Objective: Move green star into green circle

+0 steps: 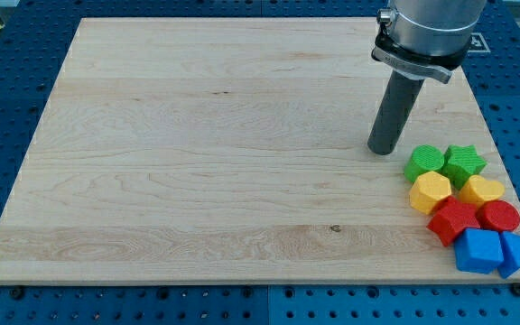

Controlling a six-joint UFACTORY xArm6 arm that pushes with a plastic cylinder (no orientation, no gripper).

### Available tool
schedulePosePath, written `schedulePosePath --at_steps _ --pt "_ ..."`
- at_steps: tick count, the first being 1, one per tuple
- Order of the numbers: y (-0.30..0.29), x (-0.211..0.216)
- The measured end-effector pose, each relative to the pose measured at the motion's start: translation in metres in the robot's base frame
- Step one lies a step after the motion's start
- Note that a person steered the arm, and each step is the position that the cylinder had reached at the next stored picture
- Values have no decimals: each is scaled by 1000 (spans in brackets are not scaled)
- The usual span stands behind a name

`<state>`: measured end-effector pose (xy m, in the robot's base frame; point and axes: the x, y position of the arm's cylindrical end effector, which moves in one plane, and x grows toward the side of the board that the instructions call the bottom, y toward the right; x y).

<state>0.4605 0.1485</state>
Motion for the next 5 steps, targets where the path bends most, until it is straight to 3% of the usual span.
schedulePosePath --at_steps 2,5 --pt "39 -41" --pt "180 -19"
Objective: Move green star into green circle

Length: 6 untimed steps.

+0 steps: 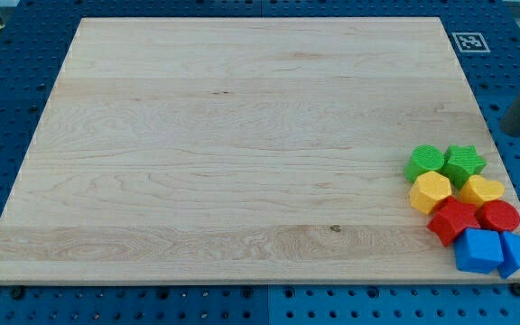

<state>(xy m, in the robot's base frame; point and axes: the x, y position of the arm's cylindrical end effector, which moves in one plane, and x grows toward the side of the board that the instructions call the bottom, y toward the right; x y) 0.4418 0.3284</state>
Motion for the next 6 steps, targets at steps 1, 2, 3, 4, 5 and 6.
schedulePosePath --at_steps 1,2,3,4,5,6 --pt "0 30" --pt "-7 43" --pt "-30 44" --pt "-54 44" --pt "-64 44" --pt "-64 44"
